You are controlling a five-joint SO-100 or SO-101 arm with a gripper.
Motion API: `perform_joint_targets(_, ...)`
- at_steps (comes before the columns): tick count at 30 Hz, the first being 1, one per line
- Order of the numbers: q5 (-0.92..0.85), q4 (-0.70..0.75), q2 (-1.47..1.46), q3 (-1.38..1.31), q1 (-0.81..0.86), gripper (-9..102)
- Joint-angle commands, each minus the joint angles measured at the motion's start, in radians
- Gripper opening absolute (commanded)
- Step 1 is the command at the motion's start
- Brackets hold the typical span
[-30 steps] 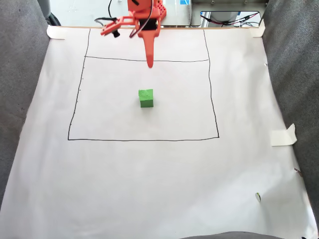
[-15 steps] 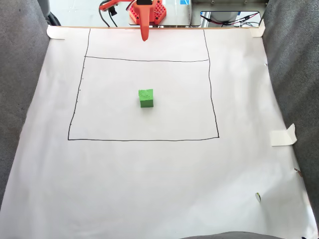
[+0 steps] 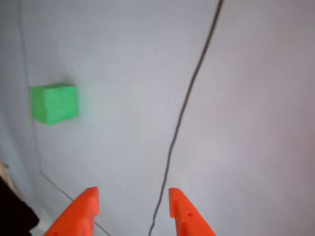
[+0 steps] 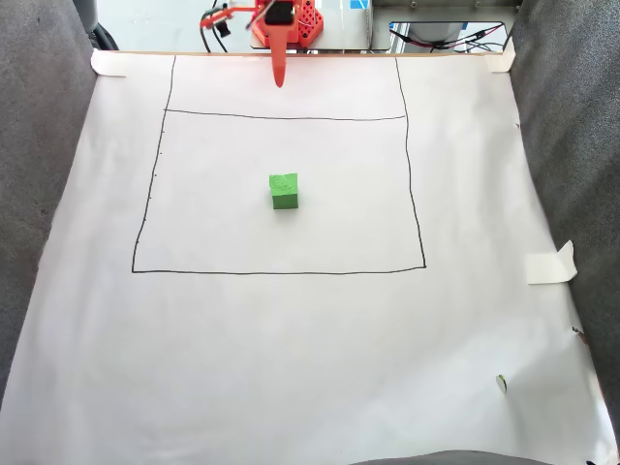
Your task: Grasp the colored block, Place it on the black dot, and then return the arm to the default position.
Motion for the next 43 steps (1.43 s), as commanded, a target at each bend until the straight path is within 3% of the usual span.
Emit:
perform_joint_targets(1, -0.009, 0.018, 0.008, -0.006, -0.014, 6)
perform_joint_targets(2, -0.011, 0.029, 0.008, -0.005, -0.015, 0)
perform_joint_targets(43, -0.02, 0.041, 0.008, 0.023, -0.018, 0)
